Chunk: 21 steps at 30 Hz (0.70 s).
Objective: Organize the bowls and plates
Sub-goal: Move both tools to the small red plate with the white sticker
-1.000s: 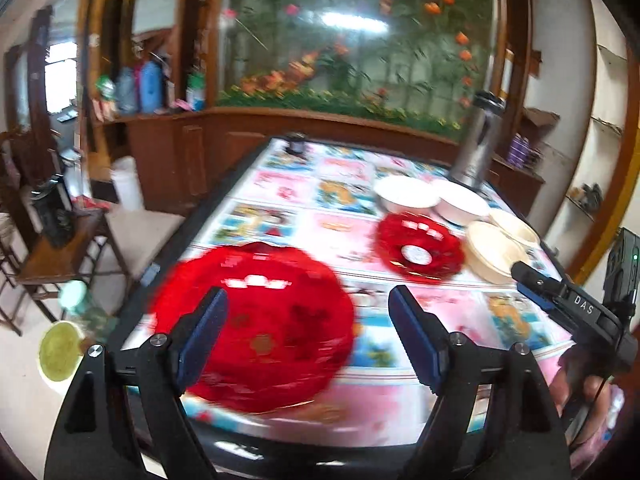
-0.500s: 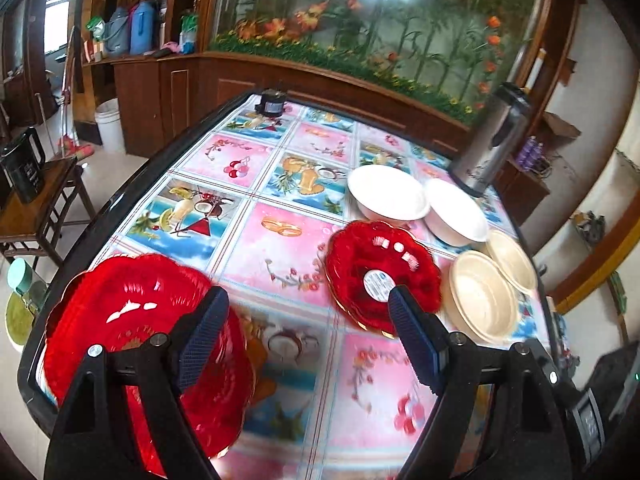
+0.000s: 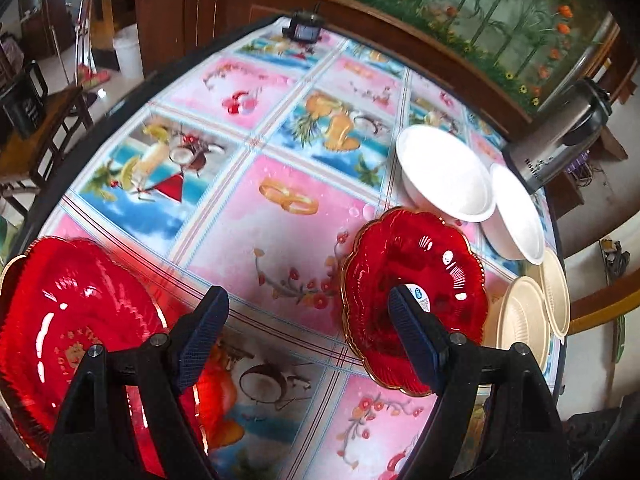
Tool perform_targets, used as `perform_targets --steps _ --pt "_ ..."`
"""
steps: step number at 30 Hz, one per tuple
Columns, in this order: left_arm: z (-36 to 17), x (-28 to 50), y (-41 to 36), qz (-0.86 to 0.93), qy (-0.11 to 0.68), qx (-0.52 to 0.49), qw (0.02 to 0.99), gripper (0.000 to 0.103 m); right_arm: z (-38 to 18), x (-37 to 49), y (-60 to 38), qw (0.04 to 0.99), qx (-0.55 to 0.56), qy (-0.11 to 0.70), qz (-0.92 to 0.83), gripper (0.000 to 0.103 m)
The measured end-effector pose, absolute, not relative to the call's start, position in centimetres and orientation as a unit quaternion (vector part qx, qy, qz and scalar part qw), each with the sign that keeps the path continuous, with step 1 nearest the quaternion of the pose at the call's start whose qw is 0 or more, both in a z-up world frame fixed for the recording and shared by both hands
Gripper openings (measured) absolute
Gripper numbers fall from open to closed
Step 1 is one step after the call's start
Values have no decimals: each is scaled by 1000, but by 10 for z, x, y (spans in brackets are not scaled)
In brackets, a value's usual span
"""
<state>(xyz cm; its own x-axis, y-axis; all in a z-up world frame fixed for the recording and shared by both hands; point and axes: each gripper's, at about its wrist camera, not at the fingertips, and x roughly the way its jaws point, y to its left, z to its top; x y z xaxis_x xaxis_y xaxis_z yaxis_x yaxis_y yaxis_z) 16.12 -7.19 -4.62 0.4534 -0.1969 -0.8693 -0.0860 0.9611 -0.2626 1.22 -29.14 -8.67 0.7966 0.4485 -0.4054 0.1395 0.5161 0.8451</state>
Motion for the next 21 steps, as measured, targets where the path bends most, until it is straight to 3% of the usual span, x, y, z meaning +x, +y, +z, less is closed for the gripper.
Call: perform_targets --steps 21 --pt "-81 180 -95 -14 555 -122 823 82 -114 49 -280 822 464 326 42 64"
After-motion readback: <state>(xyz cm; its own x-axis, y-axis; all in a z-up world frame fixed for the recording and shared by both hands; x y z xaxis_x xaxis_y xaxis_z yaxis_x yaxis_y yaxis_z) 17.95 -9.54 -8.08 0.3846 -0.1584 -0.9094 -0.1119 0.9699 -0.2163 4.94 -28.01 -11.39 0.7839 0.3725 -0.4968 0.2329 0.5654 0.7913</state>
